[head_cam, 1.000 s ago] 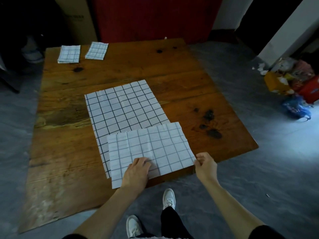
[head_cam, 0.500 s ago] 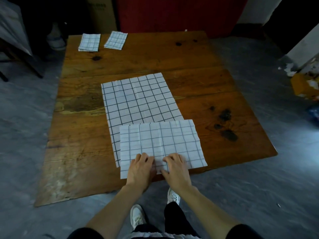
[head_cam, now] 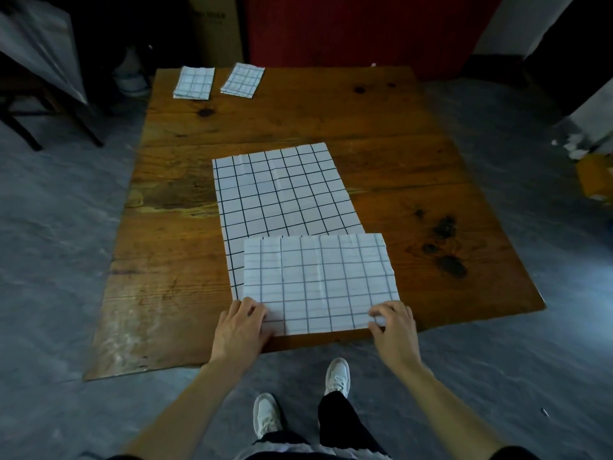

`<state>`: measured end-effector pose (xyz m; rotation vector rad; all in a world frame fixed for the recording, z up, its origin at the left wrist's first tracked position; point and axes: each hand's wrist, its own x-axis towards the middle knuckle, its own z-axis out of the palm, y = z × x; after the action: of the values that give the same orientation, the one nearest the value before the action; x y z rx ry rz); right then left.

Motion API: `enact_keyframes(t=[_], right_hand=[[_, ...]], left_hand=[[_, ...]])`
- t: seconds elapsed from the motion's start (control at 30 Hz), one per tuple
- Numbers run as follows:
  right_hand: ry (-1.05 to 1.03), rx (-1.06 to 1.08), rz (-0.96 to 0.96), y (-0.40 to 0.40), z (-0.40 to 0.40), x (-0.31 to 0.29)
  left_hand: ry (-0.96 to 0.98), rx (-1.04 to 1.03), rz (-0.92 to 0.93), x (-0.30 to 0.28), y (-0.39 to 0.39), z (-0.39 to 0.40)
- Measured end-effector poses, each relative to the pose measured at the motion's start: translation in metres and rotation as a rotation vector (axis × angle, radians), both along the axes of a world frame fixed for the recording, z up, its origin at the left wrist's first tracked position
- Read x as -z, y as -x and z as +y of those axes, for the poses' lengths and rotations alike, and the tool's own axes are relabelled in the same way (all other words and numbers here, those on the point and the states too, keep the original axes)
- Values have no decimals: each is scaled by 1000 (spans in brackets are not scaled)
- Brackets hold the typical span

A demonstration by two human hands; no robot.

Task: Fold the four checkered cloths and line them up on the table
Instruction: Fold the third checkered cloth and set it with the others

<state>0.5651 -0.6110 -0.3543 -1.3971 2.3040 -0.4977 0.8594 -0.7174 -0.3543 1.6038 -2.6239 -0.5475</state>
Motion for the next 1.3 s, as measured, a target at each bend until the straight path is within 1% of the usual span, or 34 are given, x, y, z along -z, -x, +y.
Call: enact_keyframes(t=[0.47,0.73,0.83,0.9,1.0,1.07,1.17,1.3], right_hand=[[-34,111,-7,28,8,-4],[-68,174,74,21,9,-10],[-50,132,121,8,10,-11],[-35,42,127,-4,8,-13],[-48,-125,79,-27,1,-17],[-80,-185,68,-40,-3,-19],[-138,-194,71,-49,-4,-19],[-162,-207,79,-48,-1,-19]], left_hand=[[-40,93,-10,-6,-26,-11],[-10,206,-16,-6,-35,-14],[-18,248,-26,-6,-32,-14],[-29,261,-34,-8,-30,-15],[-29,281,-51,-12,-22,-15],[-14,287,-84,-14,-16,-14],[9,283,-115,-18,-11,-14],[30,306,-125,-20,-10,-17]])
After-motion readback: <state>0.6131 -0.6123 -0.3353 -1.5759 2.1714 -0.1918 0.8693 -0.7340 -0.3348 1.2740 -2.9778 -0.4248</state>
